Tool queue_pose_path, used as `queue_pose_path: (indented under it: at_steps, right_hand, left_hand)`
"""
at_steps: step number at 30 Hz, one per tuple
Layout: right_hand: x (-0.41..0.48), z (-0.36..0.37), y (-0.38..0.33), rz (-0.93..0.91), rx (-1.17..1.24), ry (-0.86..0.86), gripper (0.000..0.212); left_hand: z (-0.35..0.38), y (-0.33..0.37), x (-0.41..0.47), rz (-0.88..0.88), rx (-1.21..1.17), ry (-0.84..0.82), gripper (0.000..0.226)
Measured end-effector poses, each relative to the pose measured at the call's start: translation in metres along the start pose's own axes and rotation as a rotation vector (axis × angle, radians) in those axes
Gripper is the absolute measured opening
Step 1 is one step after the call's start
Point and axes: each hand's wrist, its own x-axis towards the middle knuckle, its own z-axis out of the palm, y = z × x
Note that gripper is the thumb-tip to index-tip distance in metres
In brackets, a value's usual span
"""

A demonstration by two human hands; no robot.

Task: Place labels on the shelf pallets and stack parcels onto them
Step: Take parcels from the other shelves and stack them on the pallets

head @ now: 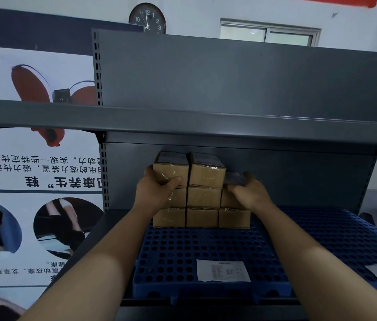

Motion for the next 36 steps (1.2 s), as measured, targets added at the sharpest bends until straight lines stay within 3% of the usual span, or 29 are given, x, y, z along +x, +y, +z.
queue_pose_path:
  at_steps: [9,23,29,36]
  right_hand:
    - [0.0015,0.0019,0.0048,0.001,0.013,0.020,0.079]
    - [0.0004,0.0002,0.0020,-0.034,-0.063,0.058,0.078]
    - [-0.0016,0.0001,-0.0024,-0.028,-0.088,0.046,0.082]
    - [-0.0016,-0.0004,-0.0035,-0.022,-0.088,0.040,0.085]
  left_hand:
    - [-0.0016,-0.0020,0.0009,-0.001,0.012,0.008,0.064]
    - [-0.0059,-0.0005,0.0022,-0.018,-0.025,0.015,0.069]
    - [-0.0025,0.0040,0.0039,0.029,0.033,-0.019,0.061]
    - [0.0032,0.0029,0.0059,0.028,0.030,-0.046,0.070]
